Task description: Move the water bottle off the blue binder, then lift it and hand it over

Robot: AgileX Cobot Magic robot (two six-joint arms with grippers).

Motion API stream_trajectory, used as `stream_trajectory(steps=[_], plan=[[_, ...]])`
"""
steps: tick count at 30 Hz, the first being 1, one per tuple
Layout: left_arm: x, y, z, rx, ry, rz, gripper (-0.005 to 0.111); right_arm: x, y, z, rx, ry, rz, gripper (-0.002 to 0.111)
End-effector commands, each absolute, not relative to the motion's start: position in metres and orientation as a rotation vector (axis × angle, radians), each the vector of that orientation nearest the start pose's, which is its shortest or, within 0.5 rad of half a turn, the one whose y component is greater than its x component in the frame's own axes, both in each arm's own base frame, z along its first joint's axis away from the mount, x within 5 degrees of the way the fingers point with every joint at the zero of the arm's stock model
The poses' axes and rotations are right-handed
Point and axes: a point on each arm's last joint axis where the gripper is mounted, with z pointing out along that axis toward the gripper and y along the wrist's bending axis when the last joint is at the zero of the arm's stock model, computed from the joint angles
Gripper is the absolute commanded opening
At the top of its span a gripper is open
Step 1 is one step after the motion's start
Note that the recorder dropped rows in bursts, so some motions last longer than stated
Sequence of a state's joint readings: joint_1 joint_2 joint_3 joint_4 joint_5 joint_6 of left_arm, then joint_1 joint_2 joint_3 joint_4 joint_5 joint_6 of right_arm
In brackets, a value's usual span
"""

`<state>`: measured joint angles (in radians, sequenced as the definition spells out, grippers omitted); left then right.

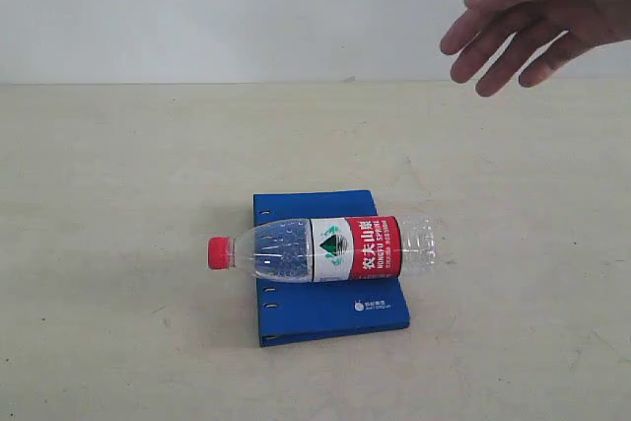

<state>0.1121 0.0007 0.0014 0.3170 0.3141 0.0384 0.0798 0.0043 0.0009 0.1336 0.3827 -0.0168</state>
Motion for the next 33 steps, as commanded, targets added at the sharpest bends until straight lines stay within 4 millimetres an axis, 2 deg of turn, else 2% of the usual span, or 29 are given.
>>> stream_trajectory(steps=[1, 3, 7, 9, 12, 14, 17, 22, 28, 31, 33], plan=[[0.056, 0.003, 0.218, 0.361, 1.407, 0.539, 0.005, 0.052, 0.009, 0.18, -0.015, 1.858, 0.169, 0.0], [0.052, -0.006, 0.234, 0.389, 1.21, 0.499, 0.005, 0.052, 0.009, 0.18, -0.015, 1.858, 0.169, 0.0], [0.042, -0.017, 0.254, 0.412, 0.934, 0.428, 0.005, 0.052, 0.009, 0.18, -0.015, 1.858, 0.169, 0.0], [0.034, -0.023, 0.262, 0.358, 0.827, 0.246, 0.005, 0.052, 0.009, 0.18, -0.015, 1.858, 0.169, 0.0], [0.025, -0.028, 0.269, 0.222, 0.758, -0.207, 0.005, 0.052, 0.009, 0.18, -0.015, 1.858, 0.169, 0.0], [0.022, -0.03, 0.271, 0.139, 0.756, -0.495, 0.005, 0.052, 0.009, 0.18, -0.015, 1.858, 0.169, 0.0], [0.024, -0.036, 0.267, 0.093, 0.841, -0.754, 0.005, 0.052, 0.009, 0.18, -0.015, 1.858, 0.169, 0.0], [0.029, -0.05, 0.252, 0.194, 1.044, -0.812, 0.005, 0.052, 0.009, 0.18, -0.015, 1.858, 0.169, 0.0], [0.021, -0.051, 0.259, 0.194, 0.953, -0.937, 0.005, 0.052, 0.009, 0.18, -0.015, 1.858, 0.169, 0.0], [0.026, -0.047, 0.258, 0.13, 0.988, -0.91, 0.005, 0.052, 0.009, 0.18, -0.015, 1.858, 0.169, 0.0], [0.036, -0.043, 0.248, 0.085, 1.113, -0.78, 0.005, 0.052, 0.009, 0.18, -0.015, 1.858, 0.169, 0.0]])
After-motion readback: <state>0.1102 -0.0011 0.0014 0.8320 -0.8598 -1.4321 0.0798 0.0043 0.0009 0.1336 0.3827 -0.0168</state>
